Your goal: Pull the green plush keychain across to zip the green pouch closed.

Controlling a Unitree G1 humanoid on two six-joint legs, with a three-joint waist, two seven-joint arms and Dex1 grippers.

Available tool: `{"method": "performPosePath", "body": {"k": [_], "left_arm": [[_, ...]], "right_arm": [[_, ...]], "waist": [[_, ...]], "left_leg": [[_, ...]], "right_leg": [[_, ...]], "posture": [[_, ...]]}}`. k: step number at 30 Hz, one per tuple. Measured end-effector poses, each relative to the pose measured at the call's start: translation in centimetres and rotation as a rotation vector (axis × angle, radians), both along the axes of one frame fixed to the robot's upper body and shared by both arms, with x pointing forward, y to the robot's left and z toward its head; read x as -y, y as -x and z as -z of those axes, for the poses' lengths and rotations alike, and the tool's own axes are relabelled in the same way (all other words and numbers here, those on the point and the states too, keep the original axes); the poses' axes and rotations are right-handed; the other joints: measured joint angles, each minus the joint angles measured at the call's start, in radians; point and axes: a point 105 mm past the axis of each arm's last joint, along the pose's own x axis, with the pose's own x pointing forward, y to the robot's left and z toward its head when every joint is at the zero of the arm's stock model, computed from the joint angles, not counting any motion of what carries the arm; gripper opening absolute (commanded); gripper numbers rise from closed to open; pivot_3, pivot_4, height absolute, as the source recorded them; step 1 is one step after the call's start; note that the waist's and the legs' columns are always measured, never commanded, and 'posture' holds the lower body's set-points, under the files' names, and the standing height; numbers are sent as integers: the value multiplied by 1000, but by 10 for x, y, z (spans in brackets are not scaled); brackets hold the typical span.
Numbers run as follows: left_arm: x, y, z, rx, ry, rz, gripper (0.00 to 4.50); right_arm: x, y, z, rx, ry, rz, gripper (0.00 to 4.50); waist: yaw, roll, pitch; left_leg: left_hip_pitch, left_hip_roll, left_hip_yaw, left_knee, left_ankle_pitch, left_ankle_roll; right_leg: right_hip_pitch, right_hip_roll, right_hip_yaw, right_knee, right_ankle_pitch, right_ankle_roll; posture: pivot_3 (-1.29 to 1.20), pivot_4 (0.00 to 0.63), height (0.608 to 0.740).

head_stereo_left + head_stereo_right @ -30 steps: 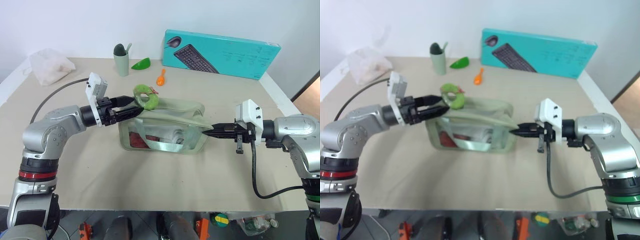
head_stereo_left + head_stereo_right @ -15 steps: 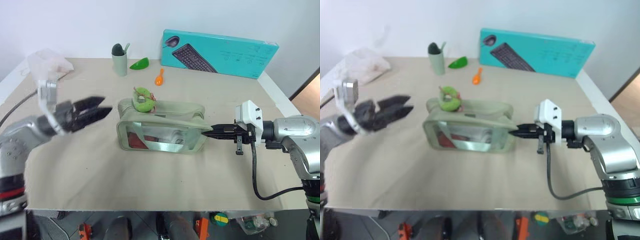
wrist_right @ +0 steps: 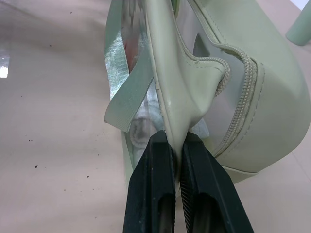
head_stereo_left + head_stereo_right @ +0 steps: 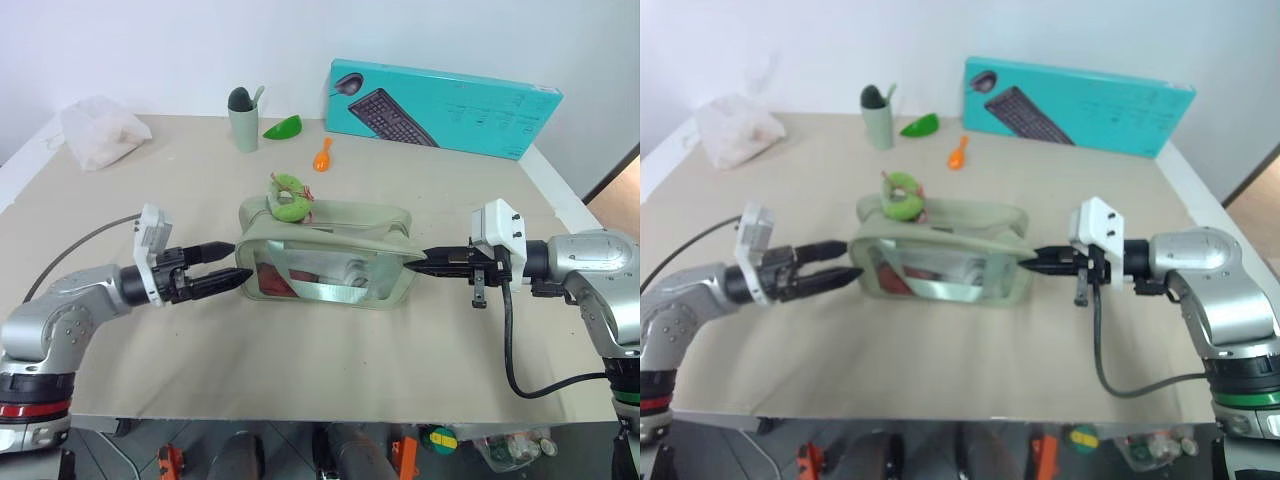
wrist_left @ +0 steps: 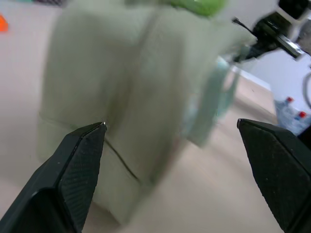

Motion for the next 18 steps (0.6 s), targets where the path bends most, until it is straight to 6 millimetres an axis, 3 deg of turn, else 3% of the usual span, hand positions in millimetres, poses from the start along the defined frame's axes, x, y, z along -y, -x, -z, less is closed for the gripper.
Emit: {"method": "performPosePath", "body": {"k": [6,10,13,18], "left_arm": [[7,-5,-2,-3,63,9,1210],[6,-2,-4,-7,69,32,56],[5,-1,-2,-6,52,25,56],[4,-2,-1,21,18,12,0]], "right_arm": [[0,1,0,-5,-1,2,0],[-1,1,0,-5,0,-1,0],[-1,2,0,-6,-1,-2,0],[-1,1,2,-63,-31,19,1607]], "waist": [[-1,0,0],[-1,0,0],[-1,0,0],[-1,0,0]], "left_leg": [[0,0,0,0,0,0],[0,0,0,0,0,0],[0,0,0,0,0,0],[0,0,0,0,0,0]], "right_leg": [[0,0,0,0,0,0],[0,0,0,0,0,0],[0,0,0,0,0,0],[0,-1,1,0,0,0]], "posture": [[0,150,740],[0,150,740],[0,150,740],[0,150,740]]}}
